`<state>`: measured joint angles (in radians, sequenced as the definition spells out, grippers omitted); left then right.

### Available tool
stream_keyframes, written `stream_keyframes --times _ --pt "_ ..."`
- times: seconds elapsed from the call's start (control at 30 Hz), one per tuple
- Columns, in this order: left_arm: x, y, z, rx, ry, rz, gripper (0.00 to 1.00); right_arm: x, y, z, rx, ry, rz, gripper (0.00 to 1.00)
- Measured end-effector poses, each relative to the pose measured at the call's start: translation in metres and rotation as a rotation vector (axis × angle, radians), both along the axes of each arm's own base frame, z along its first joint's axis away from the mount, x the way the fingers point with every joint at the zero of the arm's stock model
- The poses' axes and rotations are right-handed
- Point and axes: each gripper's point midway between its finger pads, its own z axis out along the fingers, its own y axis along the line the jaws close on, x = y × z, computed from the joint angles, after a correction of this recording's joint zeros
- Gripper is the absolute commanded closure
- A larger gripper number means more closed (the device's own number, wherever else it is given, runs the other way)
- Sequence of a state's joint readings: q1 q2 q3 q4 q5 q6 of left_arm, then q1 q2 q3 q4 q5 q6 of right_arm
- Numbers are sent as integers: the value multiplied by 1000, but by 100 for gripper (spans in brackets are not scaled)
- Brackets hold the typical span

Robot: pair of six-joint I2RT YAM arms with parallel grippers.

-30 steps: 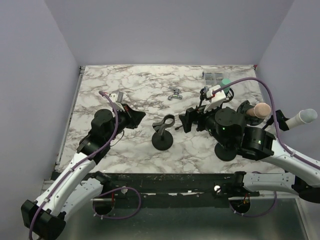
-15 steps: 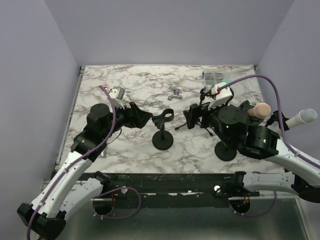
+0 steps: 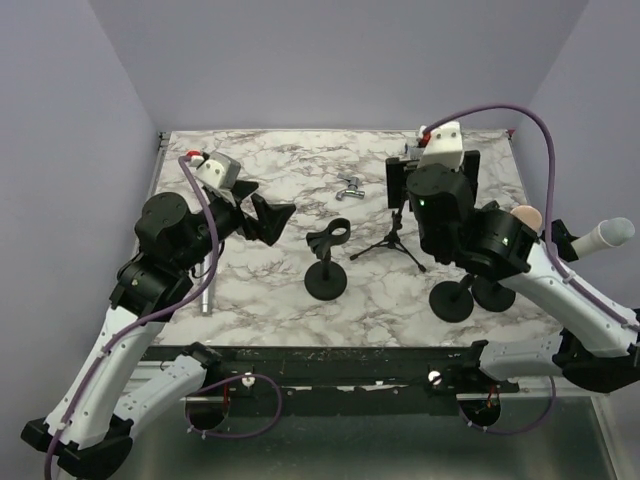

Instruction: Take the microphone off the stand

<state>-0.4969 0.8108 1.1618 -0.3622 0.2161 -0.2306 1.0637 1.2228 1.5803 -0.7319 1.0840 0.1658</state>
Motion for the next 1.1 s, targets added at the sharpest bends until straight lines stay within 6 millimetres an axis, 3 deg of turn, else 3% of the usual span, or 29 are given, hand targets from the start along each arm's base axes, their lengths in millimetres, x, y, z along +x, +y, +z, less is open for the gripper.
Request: stream_keyframes --times 0.07,0.17,0.3,0.37,0.53,0.7,1.1 --pt "4 0 -12 30 5 6 1 19 -18 -2 -23 20 -76 0" --pt "7 0 -46 91 40 3 1 44 -39 -1 -41 50 -166 0" --pt "6 2 -74 135 68 -1 1 67 -41 -6 -60 92 -195 0" --pt "3 4 -72 133 56 0 1 79 -43 -12 -57 123 -191 0" --pt "-3 8 -52 97 -21 4 1 101 -70 -27 -45 193 -247 0" --pt "-4 8 -44 80 -50 1 1 102 -76 -36 -27 235 -241 8" --pt "0 5 -54 87 -24 -3 1 101 -90 -73 -24 329 -259 24"
